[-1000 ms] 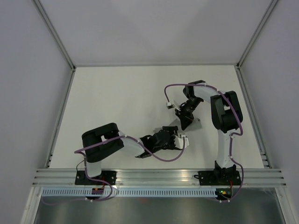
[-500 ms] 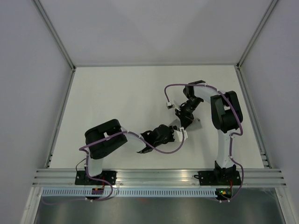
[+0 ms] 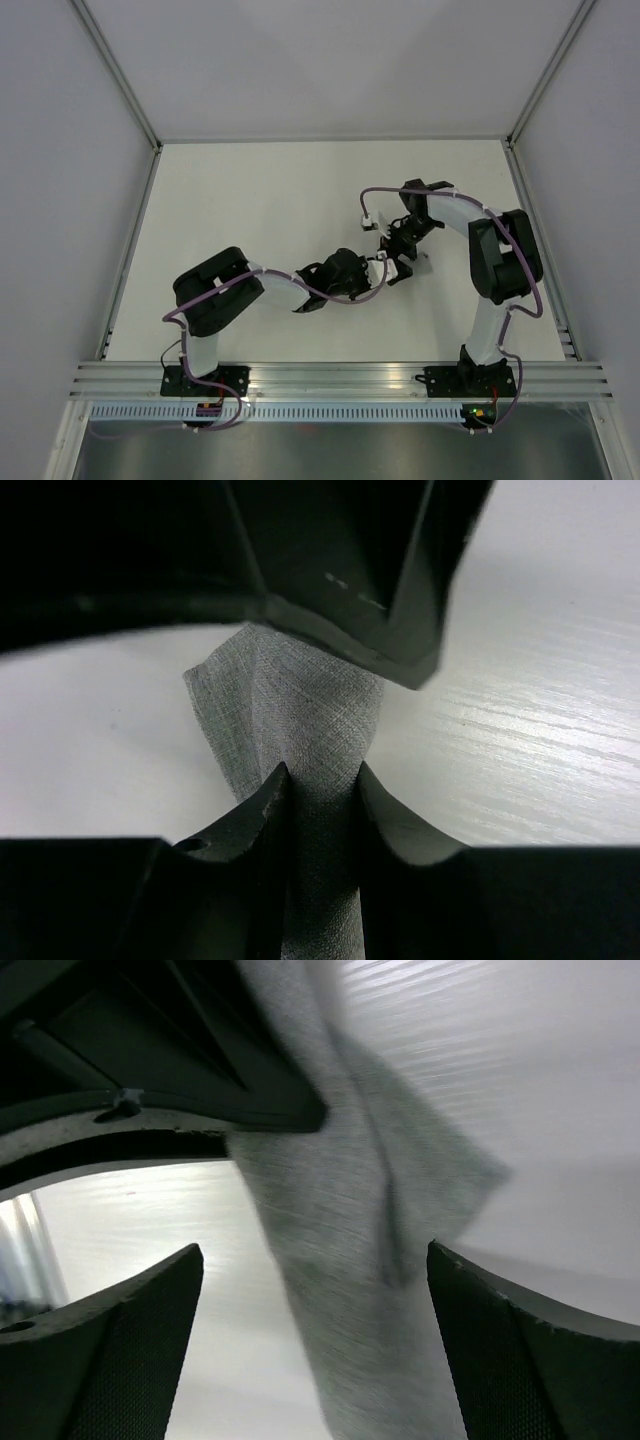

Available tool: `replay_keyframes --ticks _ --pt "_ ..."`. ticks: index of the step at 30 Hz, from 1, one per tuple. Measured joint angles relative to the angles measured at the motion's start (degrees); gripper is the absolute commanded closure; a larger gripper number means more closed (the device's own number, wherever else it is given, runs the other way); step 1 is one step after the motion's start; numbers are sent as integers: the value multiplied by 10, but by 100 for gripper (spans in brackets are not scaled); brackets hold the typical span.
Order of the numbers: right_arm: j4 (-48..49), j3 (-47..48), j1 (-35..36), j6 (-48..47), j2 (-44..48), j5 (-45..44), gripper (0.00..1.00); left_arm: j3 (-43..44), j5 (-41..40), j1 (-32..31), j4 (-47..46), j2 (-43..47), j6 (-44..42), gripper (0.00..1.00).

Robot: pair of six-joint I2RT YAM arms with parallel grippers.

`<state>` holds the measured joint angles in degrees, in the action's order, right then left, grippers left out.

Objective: Fold the napkin, place the utensils inside, and roll it up
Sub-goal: Roll the napkin with the utensil

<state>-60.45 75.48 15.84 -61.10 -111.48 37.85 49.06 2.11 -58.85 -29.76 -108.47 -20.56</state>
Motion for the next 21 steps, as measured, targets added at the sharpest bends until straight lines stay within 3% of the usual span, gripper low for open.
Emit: replay_keyframes --ticks 11,21 --pt "245 -105 -91 102 181 -14 2 72 167 73 130 -9 96 98" --pt "312 -285 -97 71 386 -12 9 180 334 134 262 -69 136 96"
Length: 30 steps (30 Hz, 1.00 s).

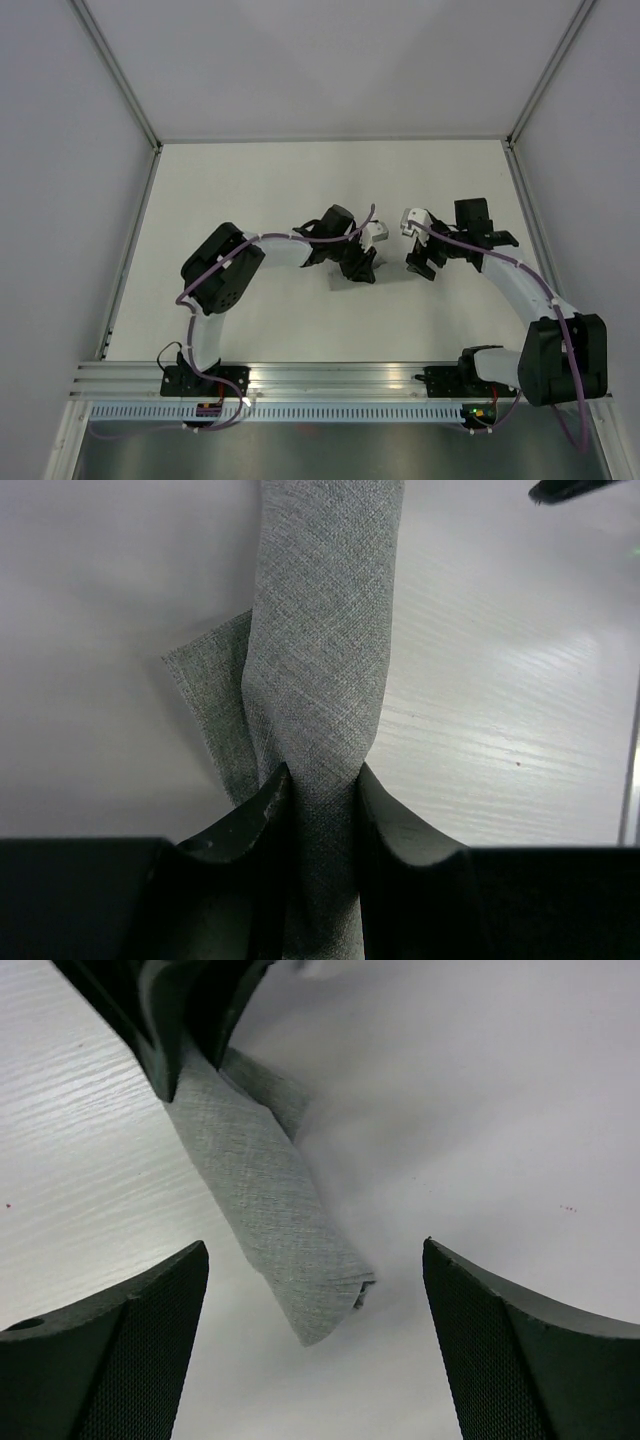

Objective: Fold the napkin, place the utensils inside, and roll it up
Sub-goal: Roll the napkin with the utensil

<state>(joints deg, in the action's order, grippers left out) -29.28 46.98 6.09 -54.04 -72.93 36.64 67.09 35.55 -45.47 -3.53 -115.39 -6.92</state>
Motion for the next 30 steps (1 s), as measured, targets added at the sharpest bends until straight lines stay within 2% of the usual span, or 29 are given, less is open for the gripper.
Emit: replay_keyframes --ticks 4,8,12,18,23,24,25,27,28,29,30 --pt "27 -63 32 -16 54 -16 9 48 61 17 51 -32 9 96" --pt "85 -140 123 -21 89 -63 10 84 101 25 95 -57 12 95" --pt "135 -181 176 -22 85 -116 12 107 130 28 128 -74 15 93" --pt "197 -196 201 -28 68 -169 18 132 160 30 166 -92 18 88" --pt "216 -199 210 -39 45 -190 33 147 177 30 192 -103 21 80" --pt "217 -200 211 -42 40 -193 36 150 179 31 196 -104 22 75" --pt "216 -200 211 -44 35 -196 43 153 182 31 200 -106 22 72" --pt "216 -200 211 -47 26 -200 49 154 184 32 202 -108 23 64" --pt "215 -201 212 -48 24 -200 57 155 184 33 202 -108 24 62" --pt "214 -201 212 -49 22 -200 60 155 184 33 202 -108 25 59" --pt "214 -201 213 -49 21 -200 67 154 184 33 201 -108 28 57"
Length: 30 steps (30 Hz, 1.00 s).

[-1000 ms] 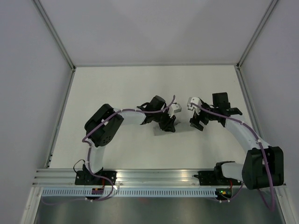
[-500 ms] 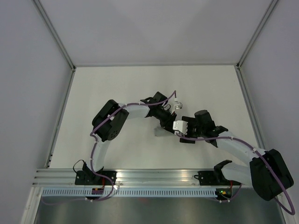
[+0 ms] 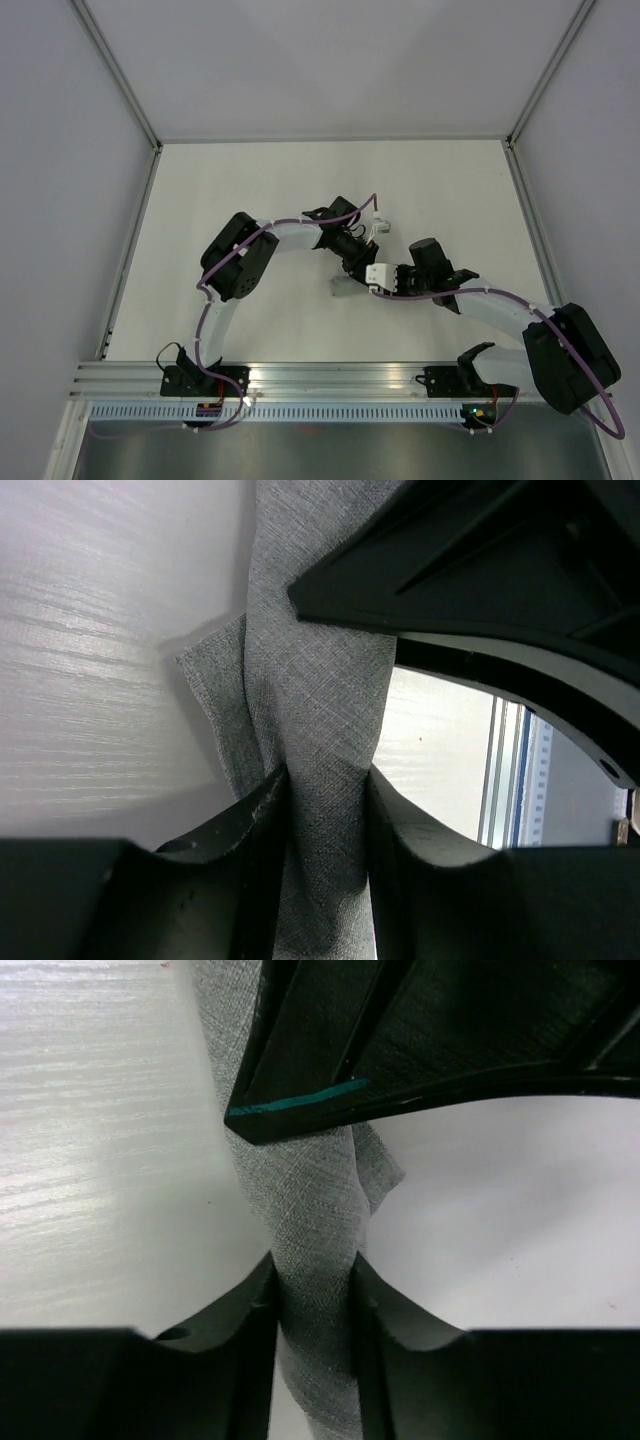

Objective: Fold the napkin, place the utensils inside, and roll it up
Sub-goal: Roll the napkin with the utensil

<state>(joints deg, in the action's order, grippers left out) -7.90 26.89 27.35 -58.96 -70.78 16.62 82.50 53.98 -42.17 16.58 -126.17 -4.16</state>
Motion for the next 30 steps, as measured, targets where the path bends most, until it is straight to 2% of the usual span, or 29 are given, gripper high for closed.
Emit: replay_keyframes --ticks 3,9,16,19,24,30 --pt "-3 0 1 -4 -2 0 75 -7 0 1 -9 6 11 55" --pt "-23 21 1 -8 -18 4 77 -36 -18 7 -35 29 42 51" --pt "-68 67 -1 -10 -53 12 78 -122 -91 33 -105 101 90 51" --pt "-93 90 -7 -13 -73 18 78 -184 -141 49 -166 157 116 50" --pt "-148 142 -22 -25 -118 39 78 -336 -273 74 -325 303 160 49" --pt "-228 222 -44 -44 -185 65 78 -497 -425 63 -508 450 176 47"
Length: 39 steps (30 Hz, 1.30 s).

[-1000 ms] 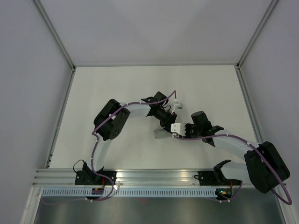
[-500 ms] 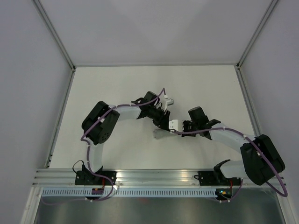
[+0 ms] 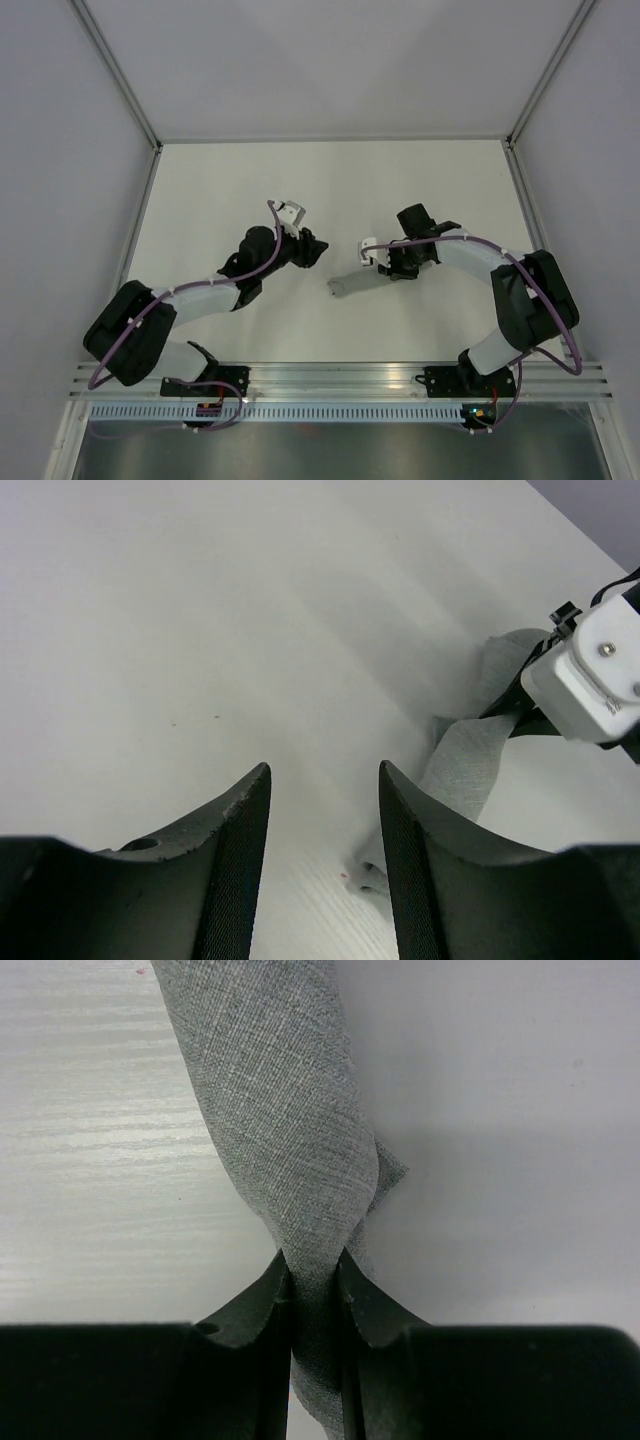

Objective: Fold the napkin, place the utensils inside, and roll it up
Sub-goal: Roll the napkin with the utensil

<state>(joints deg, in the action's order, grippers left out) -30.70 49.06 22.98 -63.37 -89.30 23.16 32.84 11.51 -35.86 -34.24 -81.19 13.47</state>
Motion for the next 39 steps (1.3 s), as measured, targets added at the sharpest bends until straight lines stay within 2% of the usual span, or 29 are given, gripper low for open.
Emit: replay_keyframes --ticks 6,10,11,15,24,32,39 --pt "-76 74 -21 -16 -64 26 78 -88 -133 -62 -82 74 -31 45" --pt "-125 122 -31 -21 -104 41 78 -91 -195 -129 -106 85 -88 43" --pt "-139 135 -33 -22 -115 45 78 -91 -206 -147 -107 85 -108 37" --pt "-182 176 -38 -25 -149 54 78 -71 -236 -210 -91 61 -181 37" --pt "-219 210 -40 -25 -178 56 78 45 -241 -276 -28 -84 -293 35" --pt "-252 243 -40 -25 -204 57 78 135 -210 -291 23 -206 -365 35" --pt "-280 270 -41 -25 -227 59 78 159 -194 -292 42 -258 -396 34"
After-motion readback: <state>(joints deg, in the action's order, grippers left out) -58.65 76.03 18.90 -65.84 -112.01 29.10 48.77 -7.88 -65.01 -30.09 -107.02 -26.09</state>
